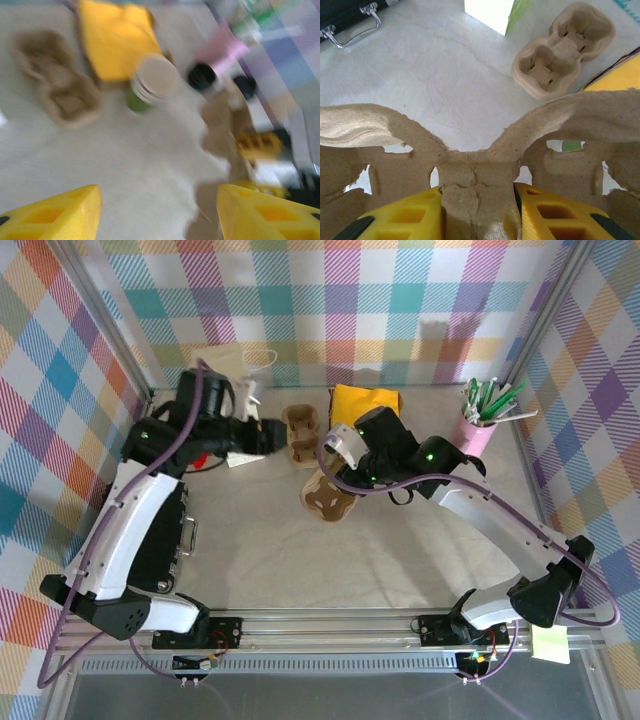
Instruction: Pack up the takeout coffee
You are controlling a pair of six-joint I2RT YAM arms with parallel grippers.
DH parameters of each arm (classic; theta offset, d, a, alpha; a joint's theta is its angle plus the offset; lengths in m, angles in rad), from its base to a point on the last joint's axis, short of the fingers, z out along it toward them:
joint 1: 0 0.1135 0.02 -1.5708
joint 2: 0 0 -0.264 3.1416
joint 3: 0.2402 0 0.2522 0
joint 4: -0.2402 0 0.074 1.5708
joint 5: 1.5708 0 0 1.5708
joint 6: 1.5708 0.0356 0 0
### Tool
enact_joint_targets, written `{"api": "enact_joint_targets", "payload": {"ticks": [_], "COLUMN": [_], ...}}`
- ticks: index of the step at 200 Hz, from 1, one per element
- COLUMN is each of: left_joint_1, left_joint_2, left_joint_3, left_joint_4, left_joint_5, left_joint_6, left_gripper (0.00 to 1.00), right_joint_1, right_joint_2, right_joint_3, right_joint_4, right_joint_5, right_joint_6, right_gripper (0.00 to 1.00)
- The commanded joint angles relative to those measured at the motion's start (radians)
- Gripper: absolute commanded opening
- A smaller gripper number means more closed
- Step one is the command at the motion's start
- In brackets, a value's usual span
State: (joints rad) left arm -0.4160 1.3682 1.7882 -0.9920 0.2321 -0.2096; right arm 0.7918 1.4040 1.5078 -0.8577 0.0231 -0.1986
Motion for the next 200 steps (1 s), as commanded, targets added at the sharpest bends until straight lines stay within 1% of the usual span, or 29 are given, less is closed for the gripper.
{"api": "enact_joint_targets", "payload": {"ticks": [1,17,30,51,72,105,124,169,200], "left_joint_1": [0.120,0.214,0.273,0.338,0.381,0.412,0.421,0.425,0.425], "left_joint_2": [0.059,0.123,0.183,0.297,0.404,0.543,0.597,0.659,0.697], "left_joint_3": [0.086,0.135,0.171,0.249,0.334,0.474,0.517,0.530,0.535], "left_joint_4": [-0.005,0.010,0.021,0.015,0.000,-0.041,-0.053,-0.027,-0.023], "left_joint_5": [-0.232,-0.297,-0.353,-0.416,-0.423,-0.428,-0.420,-0.395,-0.387], "left_joint_6": [-0.083,-0.117,-0.142,-0.156,-0.155,-0.121,-0.104,-0.077,-0.070], "left_gripper": [0.65,0.67,0.66,0.64,0.61,0.59,0.58,0.54,0.45], "right_joint_1": [-0.008,-0.008,-0.008,-0.008,-0.008,-0.008,-0.008,-0.008,-0.008], "right_joint_2": [-0.045,-0.067,-0.089,-0.117,-0.136,-0.154,-0.160,-0.172,-0.187], "right_joint_3": [-0.037,-0.066,-0.091,-0.120,-0.136,-0.150,-0.154,-0.152,-0.153], "right_joint_4": [0.003,0.005,0.006,0.001,-0.013,-0.030,-0.037,-0.047,-0.053], "right_joint_5": [-0.001,-0.011,-0.024,-0.035,-0.040,-0.043,-0.050,-0.049,-0.055], "right_joint_6": [0.032,0.036,0.036,0.044,0.046,0.048,0.050,0.044,0.043], "right_gripper": [0.35,0.35,0.35,0.35,0.35,0.35,0.35,0.35,0.35]}}
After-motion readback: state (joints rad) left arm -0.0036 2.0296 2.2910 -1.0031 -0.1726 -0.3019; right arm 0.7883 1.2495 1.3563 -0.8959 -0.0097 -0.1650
